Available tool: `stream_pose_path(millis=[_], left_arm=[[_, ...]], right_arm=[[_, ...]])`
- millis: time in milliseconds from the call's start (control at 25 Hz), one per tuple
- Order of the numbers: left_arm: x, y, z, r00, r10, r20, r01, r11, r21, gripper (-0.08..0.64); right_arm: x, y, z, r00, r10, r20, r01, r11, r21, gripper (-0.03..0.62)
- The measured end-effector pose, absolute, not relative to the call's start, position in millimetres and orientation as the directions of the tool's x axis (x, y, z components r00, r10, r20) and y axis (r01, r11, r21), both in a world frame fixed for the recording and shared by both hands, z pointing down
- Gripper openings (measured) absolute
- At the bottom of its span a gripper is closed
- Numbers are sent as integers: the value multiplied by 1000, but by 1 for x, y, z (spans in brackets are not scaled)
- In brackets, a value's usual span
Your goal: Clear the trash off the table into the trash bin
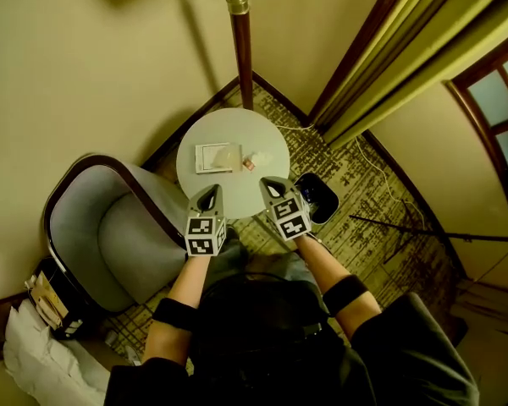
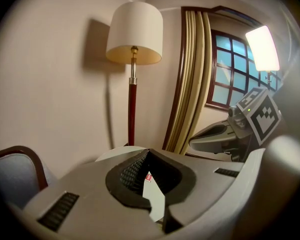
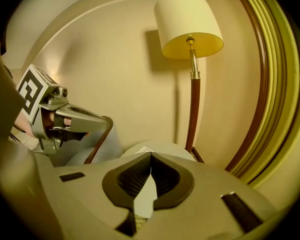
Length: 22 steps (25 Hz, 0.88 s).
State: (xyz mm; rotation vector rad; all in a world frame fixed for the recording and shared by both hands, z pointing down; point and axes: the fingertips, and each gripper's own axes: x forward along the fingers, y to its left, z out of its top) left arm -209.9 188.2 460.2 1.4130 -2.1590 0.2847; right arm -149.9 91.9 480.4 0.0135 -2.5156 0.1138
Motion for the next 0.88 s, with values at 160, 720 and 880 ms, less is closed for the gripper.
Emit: stream_pose_path(millis=[160, 720, 880], left_arm=[[-211, 187, 467, -299, -775, 557, -897, 427, 114, 2], [-225, 164, 530, -260, -754, 603, -884, 437, 165, 2], [-235, 156, 558, -260, -743, 617, -878, 448, 168, 2]], right_arm=[[-151, 88, 490, -796, 18, 606, -40, 996, -82, 3], [-181, 50, 590, -690, -28, 723, -66, 998, -25, 107], [-195, 39, 631, -657, -17, 754, -69, 997, -37, 173]])
